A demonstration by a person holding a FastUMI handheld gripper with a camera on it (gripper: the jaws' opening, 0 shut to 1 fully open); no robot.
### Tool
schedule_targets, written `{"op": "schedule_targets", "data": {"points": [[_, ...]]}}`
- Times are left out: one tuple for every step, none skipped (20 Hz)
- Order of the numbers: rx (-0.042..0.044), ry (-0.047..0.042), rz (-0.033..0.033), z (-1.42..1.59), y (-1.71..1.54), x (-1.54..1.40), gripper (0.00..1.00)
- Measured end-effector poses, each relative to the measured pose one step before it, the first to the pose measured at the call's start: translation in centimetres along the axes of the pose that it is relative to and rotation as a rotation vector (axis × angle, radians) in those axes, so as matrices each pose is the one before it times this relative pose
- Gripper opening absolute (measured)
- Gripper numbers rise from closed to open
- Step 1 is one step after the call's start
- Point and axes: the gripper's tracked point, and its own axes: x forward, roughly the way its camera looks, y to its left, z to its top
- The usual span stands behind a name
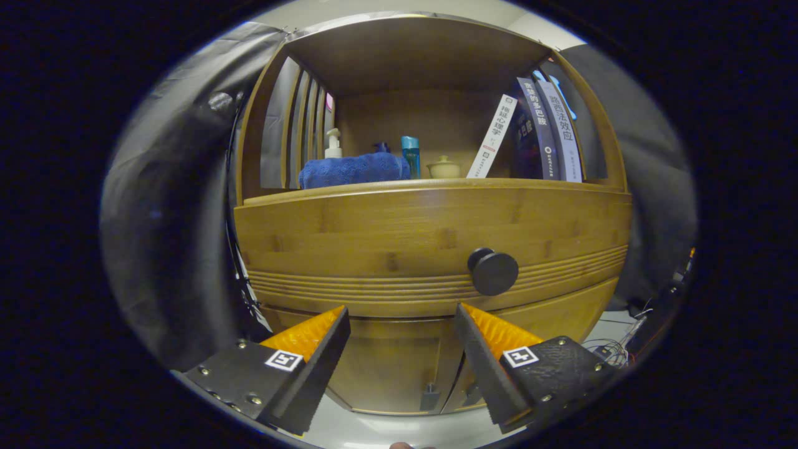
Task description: Pull open the drawer, take out the items inside it, and place them on the countertop above the cabinet.
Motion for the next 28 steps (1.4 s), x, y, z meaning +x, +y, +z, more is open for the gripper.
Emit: {"op": "schedule_targets", "data": {"points": [[-0.00733,-0.01486,-0.00164,0.217,-0.047,0.257,1.0],[-0.01376,-0.01361,0.00125,0.231,0.016,0.29,1.0],[-0.00703,-0.01042,0.00011,0.336,-0.037,0.296,1.0],[0.00225,-0.00599,0.00419,0.208,-0.079,0.182,1.0],[0.0093,-0.01083,0.0009,0.43,-0.224,0.118,0.98],[0.01744,-0.00813,0.01448,0.268,0.08,0.04,0.97],[0.02027,-0.00338,0.00581,0.26,0.056,0.068,0.96],[0.00551,0.01548,-0.00369,-0.281,-0.205,-0.392,0.96],[-0.00365,-0.007,-0.00902,0.283,-0.351,-0.567,0.96],[-0.01559,-0.00063,-0.01979,0.027,-0.528,-0.718,0.96],[-0.0165,-0.01222,-0.04061,0.407,-1.113,-0.701,0.95],[-0.01882,-0.02845,-0.03244,0.873,-1.019,-0.236,0.96],[-0.00898,-0.03988,-0.02044,1.336,-0.738,0.485,0.96],[-0.00486,-0.00631,-0.01917,0.404,-0.715,0.705,0.96],[0.01102,0.02388,-0.0113,-0.341,-0.579,0.701,0.96],[0.0283,0.03168,0.02215,-0.737,0.394,0.537,0.96],[0.02775,0.02186,-0.01316,-0.84,-0.3,0.828,0.97],[0.019,-0.00268,-0.01783,0.141,-1.031,0.312,0.89],[0.02146,-0.00904,-0.00233,0.331,-0.32,0.623,0.81],[0.01329,-0.00524,0.00999,0.07,0.056,0.404,0.74],[-0.0014,0.00841,-0.00806,-0.492,-0.429,1.099,0.66],[0.01507,-0.00325,0.01553,0.214,-0.019,-0.535,0.58],[0.01156,-0.01257,0.01647,0.252,0.054,0.268,0.51],[0.00256,-0.00348,0.00734,-0.181,0.066,-0.254,0.43],[0.00657,-0.02087,0.0062,0.321,0.089,-0.004,0.43],[-0.00433,0.01543,0.00902,-0.391,0.017,-0.009,0.43],[-0.03228,0.00903,0.02322,0.054,0.178,-0.042,0.43],[-0.02708,0.02594,0.02185,-0.36,-0.191,-0.265,0.39]]}}
